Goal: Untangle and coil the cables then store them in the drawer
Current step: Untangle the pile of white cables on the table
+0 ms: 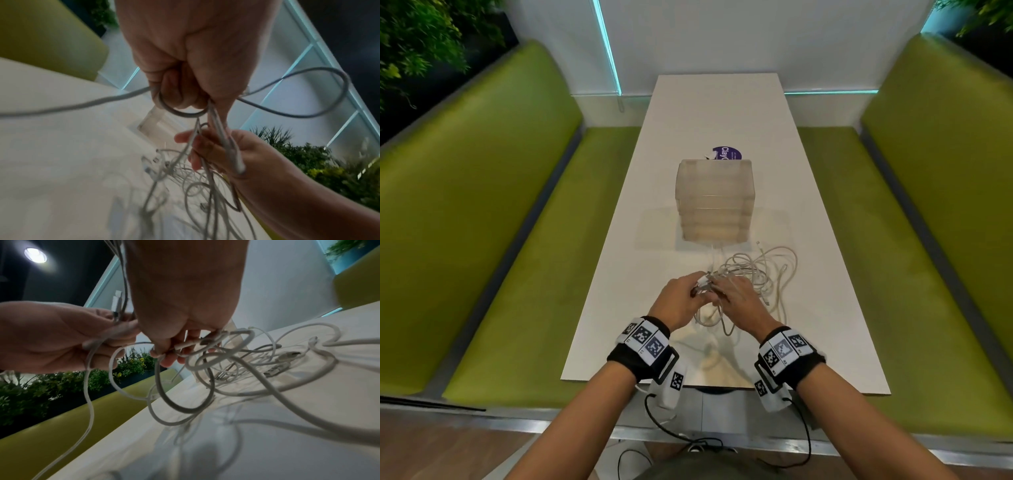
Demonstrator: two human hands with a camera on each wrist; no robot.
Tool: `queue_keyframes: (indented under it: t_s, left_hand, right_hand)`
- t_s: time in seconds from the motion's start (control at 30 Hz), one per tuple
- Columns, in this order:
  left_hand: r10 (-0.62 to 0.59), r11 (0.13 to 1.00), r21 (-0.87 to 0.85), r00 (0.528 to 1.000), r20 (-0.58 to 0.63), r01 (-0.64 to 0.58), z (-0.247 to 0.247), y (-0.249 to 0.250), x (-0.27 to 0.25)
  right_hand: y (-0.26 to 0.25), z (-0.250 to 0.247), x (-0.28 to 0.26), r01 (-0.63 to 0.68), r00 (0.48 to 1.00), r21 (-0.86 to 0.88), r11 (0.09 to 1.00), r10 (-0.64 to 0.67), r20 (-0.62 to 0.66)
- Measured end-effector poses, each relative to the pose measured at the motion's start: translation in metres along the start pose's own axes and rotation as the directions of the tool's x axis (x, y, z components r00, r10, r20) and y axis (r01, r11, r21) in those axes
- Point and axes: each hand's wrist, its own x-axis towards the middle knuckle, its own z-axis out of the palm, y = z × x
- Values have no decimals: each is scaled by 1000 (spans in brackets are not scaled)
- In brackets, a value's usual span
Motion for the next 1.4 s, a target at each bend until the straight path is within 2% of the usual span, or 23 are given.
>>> queue_keyframes:
  t_s: [0.13, 0.27, 0.37, 0.47, 0.57, 0.67, 0.73, 0.87, 0.9, 0.97, 1.0, 1.07, 1.13, 1.17, 1.27, 1.4]
  left_hand:
    - [72, 991, 108, 995, 62, -79, -7, 0, -1]
    - [62, 983, 167, 994, 88, -77, -12, 2, 1]
    - [36, 998, -57, 999, 23, -35, -16, -2, 5]
    - [-63, 956, -291, 992, -108, 29, -20, -1, 5]
    - [-120, 925, -378, 968, -221, 28, -27, 7, 4]
    - [-187, 858, -514, 926, -327, -8, -43, 21, 4]
    - [-217, 817, -576, 901, -376, -43, -56, 25, 3]
    - [-281, 669, -717, 827, -486, -195, -84, 23, -1]
    - [-286, 676, -706, 808, -514, -210, -89, 20, -1]
    - [-271, 787, -599, 790, -551, -148, -89, 9, 0]
    - [-247, 853, -514, 802, -543, -85, -83, 3, 1]
    - [-165, 939, -345, 876, -453, -1, -62, -7, 1]
    - [-114, 967, -251, 949, -295, 38, -34, -10, 1]
    - [-100, 976, -211, 968, -228, 51, -21, -10, 0]
    - [-48, 995, -93, 994, -98, 39, 4, -3, 2]
    - [3, 1000, 6, 1000, 6, -4, 10, 7, 10]
  right_hand:
    - [-1, -11, 4, 8, 999, 156, 988, -1, -42]
    - [5, -7, 5, -1, 1000, 196, 981, -2, 15]
    - [4, -12, 8, -113, 984, 177, 978, 86, 154]
    - [2, -9, 11, -103, 947, -41, 994, 110, 302]
    - [3, -5, 10, -78, 908, -206, 975, 155, 389]
    - [9, -2, 5, -101, 879, -260, 960, 209, 429]
    - [16, 1, 5, -127, 905, -277, 953, 226, 361]
    - [29, 0, 8, -195, 944, -211, 958, 241, 224]
    - [32, -1, 8, -213, 953, -152, 965, 239, 185]
    - [36, -4, 9, -218, 973, 12, 976, 216, 79]
    - [36, -4, 9, -205, 979, 95, 974, 201, 44]
    - [33, -3, 11, -162, 987, 203, 966, 161, 22]
    - [28, -3, 13, -147, 989, 275, 950, 141, 41]
    - [25, -5, 13, -141, 990, 312, 940, 134, 45]
    - [17, -10, 8, -119, 993, 385, 915, 115, 33]
    - [13, -18, 8, -125, 992, 470, 874, 102, 73]
